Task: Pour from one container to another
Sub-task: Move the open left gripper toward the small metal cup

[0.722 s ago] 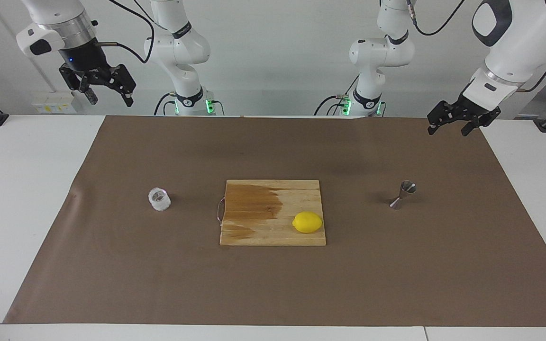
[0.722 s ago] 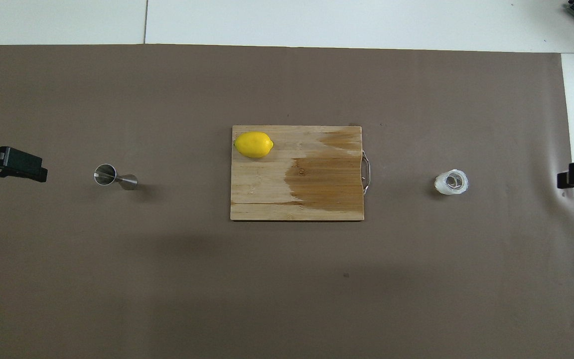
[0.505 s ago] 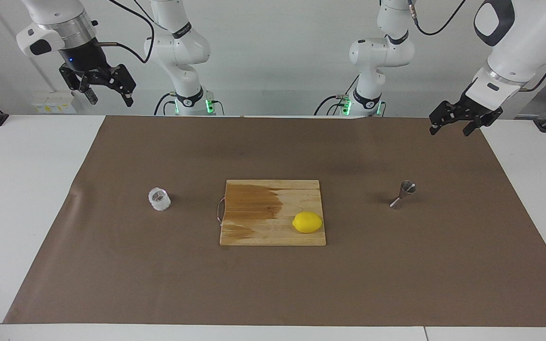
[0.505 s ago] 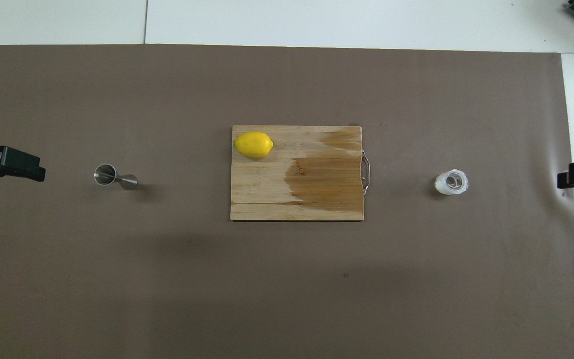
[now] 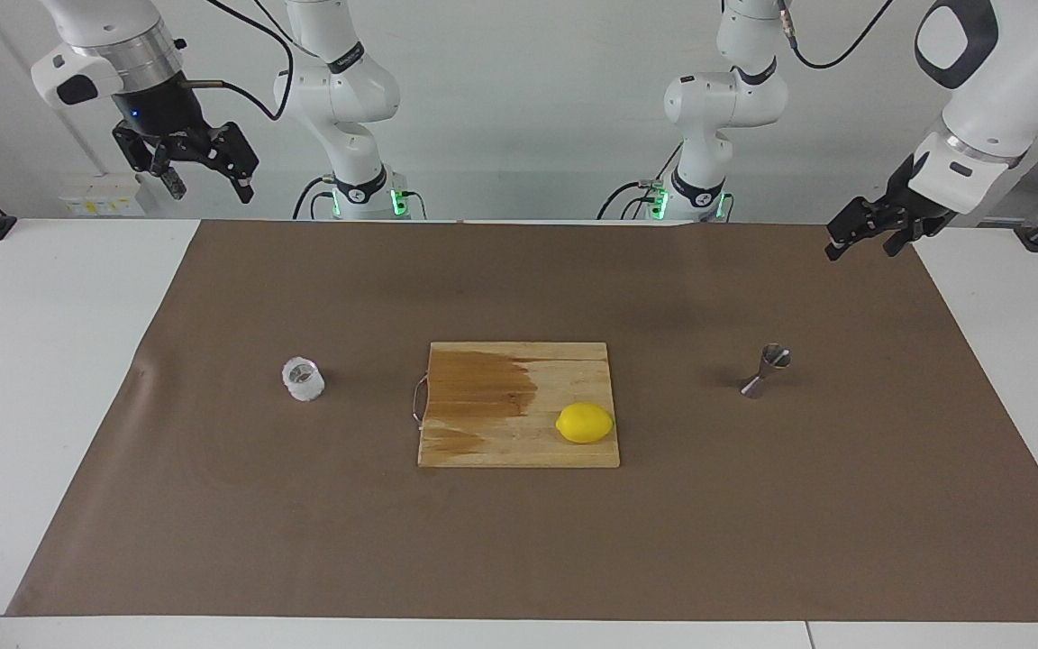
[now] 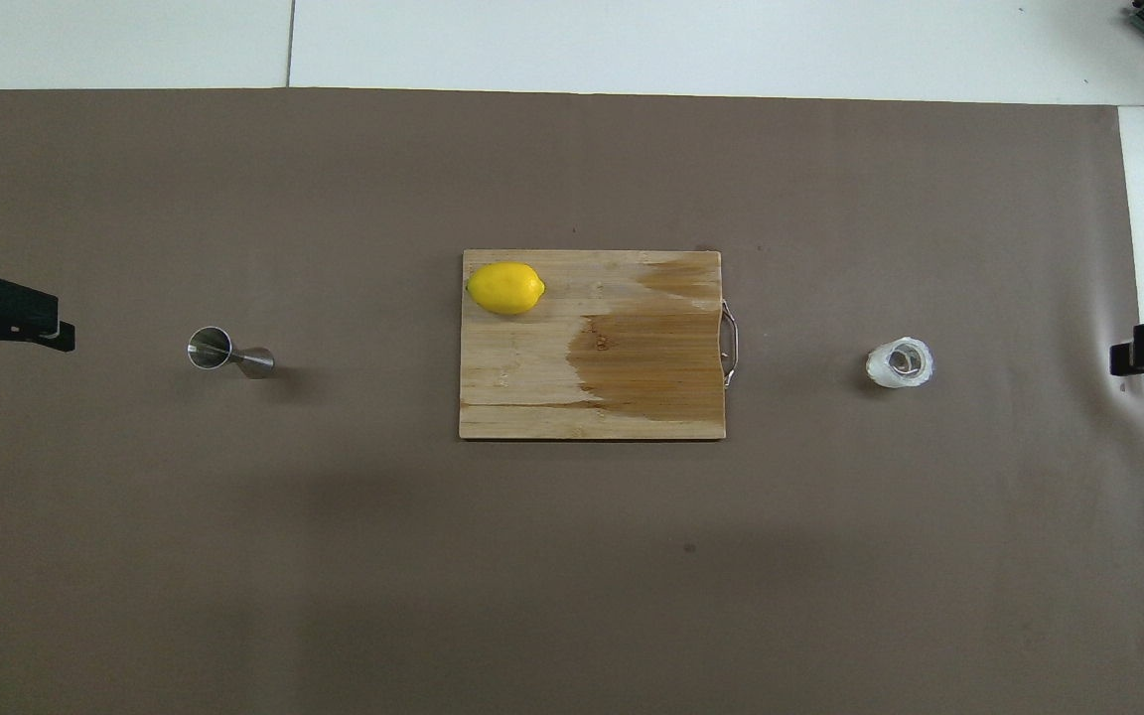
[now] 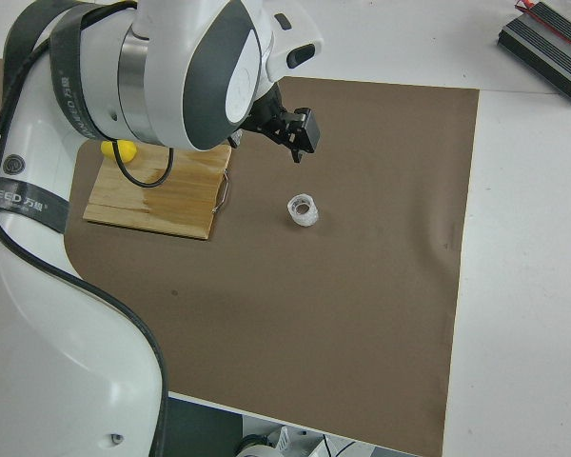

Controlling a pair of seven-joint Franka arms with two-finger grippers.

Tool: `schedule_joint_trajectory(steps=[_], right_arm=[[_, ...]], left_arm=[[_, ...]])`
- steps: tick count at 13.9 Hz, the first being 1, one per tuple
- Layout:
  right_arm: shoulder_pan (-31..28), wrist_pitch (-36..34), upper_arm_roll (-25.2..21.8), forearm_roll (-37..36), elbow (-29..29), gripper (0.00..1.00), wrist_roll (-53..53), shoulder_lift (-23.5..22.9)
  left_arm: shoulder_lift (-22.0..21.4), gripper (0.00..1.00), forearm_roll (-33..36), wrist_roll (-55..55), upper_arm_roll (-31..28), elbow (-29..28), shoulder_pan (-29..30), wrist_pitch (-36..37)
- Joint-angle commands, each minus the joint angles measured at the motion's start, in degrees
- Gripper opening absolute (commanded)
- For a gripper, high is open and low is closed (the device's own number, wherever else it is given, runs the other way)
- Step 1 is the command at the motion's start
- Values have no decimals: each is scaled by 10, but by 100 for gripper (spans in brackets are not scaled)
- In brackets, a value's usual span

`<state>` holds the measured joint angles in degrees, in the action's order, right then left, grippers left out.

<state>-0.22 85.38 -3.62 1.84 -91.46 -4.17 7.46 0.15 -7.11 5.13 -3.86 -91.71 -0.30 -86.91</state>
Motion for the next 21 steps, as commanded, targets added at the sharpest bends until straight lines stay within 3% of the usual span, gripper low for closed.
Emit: schedule_joint_trajectory(steps=[1, 3, 5, 8, 12, 16, 19, 21], right_arm=[[-2, -7, 0, -6, -4, 100, 9, 7], [-2, -7, 0, -6, -4, 100, 9, 7], [-2, -7, 0, -6, -4, 100, 9, 7], [-2, -7, 0, -6, -4, 100, 9, 7], [-2, -7, 0, -6, -4, 100, 9, 7], [-2, -7, 0, -6, -4, 100, 9, 7], [-2, -7, 0, -6, -4, 100, 9, 7], [-2, -7, 0, -6, -4, 100, 9, 7]], left_arm=[[99, 100, -42, 79, 3, 106, 39, 58], [163, 100, -110, 181, -4, 156, 53, 60], [171, 100, -196, 266, 3, 151, 94, 13], [217, 100, -292, 367, 3, 152, 128, -10], [240, 100, -355, 392, 3, 127, 159, -31], [234, 100, -413, 437, 3, 46, 174, -75], [193, 100, -442, 436, 3, -70, 184, -125], [180, 100, -443, 435, 3, -111, 180, -146]])
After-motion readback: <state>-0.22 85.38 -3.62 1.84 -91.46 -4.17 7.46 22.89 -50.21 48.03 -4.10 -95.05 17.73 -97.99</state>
